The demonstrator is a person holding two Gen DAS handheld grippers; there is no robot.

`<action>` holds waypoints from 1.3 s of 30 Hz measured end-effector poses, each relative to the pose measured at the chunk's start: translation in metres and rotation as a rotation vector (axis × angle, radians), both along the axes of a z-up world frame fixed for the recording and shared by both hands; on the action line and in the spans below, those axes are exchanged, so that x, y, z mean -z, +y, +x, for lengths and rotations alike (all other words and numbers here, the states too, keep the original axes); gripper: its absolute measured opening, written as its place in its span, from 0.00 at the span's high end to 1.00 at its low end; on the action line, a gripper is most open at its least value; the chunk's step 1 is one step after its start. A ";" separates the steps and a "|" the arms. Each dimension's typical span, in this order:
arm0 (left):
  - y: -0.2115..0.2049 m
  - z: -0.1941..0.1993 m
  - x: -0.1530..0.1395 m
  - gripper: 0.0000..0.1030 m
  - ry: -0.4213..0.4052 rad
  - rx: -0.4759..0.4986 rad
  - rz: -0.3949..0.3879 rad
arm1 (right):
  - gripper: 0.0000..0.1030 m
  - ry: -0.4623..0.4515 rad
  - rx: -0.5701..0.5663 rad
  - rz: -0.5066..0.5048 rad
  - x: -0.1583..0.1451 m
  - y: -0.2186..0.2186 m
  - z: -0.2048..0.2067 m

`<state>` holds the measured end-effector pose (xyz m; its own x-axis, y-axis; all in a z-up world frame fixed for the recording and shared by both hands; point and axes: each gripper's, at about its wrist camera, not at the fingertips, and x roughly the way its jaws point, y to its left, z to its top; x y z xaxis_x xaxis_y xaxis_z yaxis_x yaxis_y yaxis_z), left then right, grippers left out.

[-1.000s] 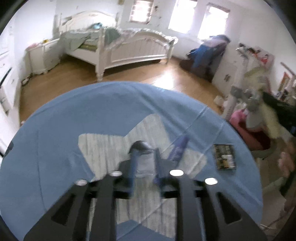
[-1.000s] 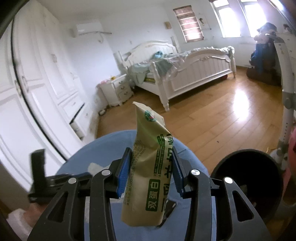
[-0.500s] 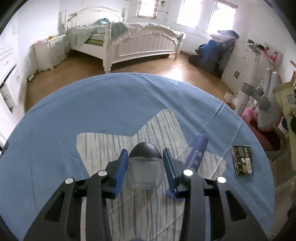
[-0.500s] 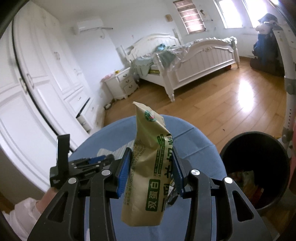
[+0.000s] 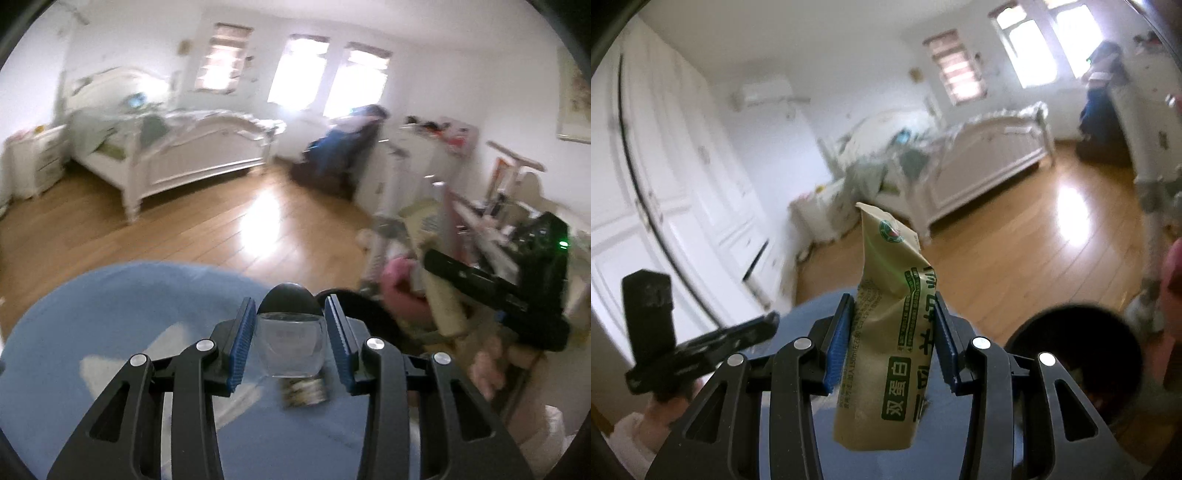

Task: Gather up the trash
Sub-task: 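Carry the clear cap and beige pouch to the bin and release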

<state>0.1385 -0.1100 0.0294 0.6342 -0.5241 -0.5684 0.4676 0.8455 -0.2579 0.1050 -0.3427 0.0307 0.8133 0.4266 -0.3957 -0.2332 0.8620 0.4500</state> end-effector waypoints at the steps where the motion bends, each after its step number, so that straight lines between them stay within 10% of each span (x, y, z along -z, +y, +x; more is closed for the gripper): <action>1: -0.009 0.001 -0.004 0.62 -0.006 0.024 -0.011 | 0.59 -0.015 0.024 0.001 -0.006 -0.012 -0.002; 17: -0.157 0.059 0.022 0.62 0.108 0.283 -0.101 | 0.59 0.085 0.241 0.030 0.040 -0.131 0.017; 39: -0.214 0.108 0.089 0.62 0.288 0.324 -0.029 | 0.59 0.252 0.299 0.096 0.135 -0.180 0.060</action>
<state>0.2462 -0.3244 -0.0596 0.2521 -0.6887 -0.6798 0.6133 0.6572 -0.4383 0.1648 -0.5231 -0.1042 0.7898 0.2308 -0.5683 0.1488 0.8267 0.5426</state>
